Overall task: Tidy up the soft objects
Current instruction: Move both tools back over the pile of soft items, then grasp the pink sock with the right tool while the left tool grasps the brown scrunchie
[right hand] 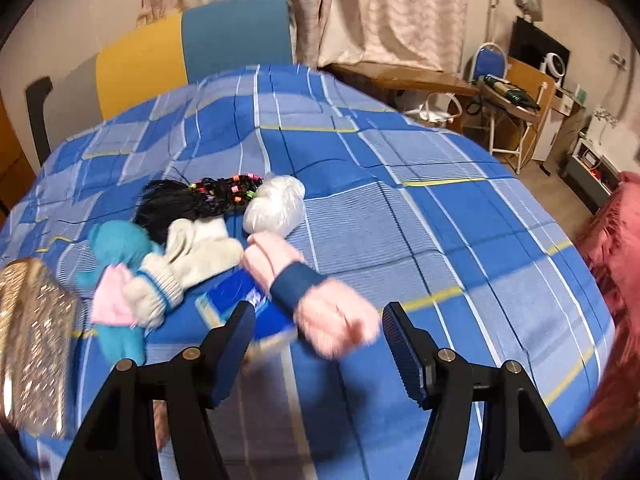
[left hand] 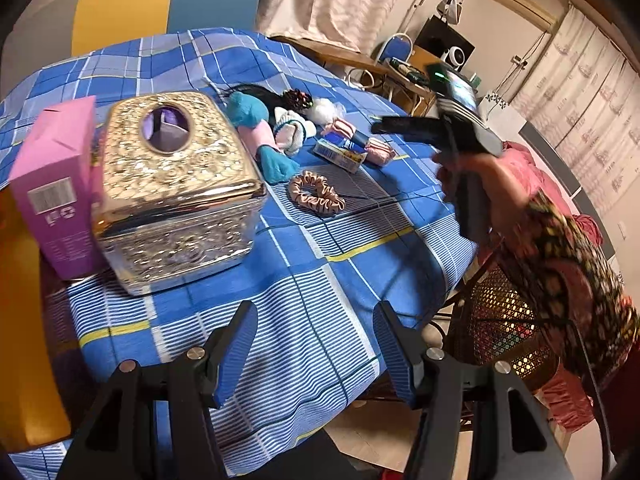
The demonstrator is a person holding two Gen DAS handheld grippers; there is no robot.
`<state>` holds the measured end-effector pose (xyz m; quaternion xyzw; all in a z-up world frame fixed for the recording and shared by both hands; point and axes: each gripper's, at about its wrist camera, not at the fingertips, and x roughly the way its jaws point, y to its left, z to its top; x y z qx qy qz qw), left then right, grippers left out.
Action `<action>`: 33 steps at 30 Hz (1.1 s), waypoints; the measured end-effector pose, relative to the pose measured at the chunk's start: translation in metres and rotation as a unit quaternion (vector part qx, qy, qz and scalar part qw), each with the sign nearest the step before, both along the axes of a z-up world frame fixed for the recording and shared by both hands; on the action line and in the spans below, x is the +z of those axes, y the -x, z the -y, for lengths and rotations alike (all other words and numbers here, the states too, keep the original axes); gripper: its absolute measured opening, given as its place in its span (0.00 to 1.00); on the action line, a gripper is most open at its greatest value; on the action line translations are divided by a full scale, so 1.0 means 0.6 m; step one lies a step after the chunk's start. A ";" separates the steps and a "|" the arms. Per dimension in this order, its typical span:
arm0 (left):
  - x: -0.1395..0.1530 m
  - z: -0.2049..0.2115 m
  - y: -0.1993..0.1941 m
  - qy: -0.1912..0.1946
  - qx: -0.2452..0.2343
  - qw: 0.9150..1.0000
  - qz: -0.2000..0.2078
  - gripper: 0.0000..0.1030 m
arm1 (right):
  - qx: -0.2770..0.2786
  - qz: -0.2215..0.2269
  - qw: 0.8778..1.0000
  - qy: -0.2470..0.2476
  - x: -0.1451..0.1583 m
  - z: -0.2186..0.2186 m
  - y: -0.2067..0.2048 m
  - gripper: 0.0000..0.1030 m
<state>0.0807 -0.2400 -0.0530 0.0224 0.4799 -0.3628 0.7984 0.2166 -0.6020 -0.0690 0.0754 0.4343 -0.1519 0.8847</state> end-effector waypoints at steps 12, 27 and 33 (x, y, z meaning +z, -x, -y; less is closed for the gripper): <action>-0.008 0.021 -0.033 -0.011 0.002 1.000 -0.013 0.59 | 0.028 -0.070 0.994 -0.075 -0.063 0.043 -0.075 0.64; -0.013 0.130 -0.068 -0.034 -0.014 0.999 -0.003 0.59 | -0.046 -0.016 0.992 -0.117 -0.030 0.032 0.078 0.44; -0.055 0.216 -0.114 -0.072 -0.014 0.997 -0.009 0.57 | -0.045 0.007 0.985 -0.168 -0.021 0.036 0.100 0.44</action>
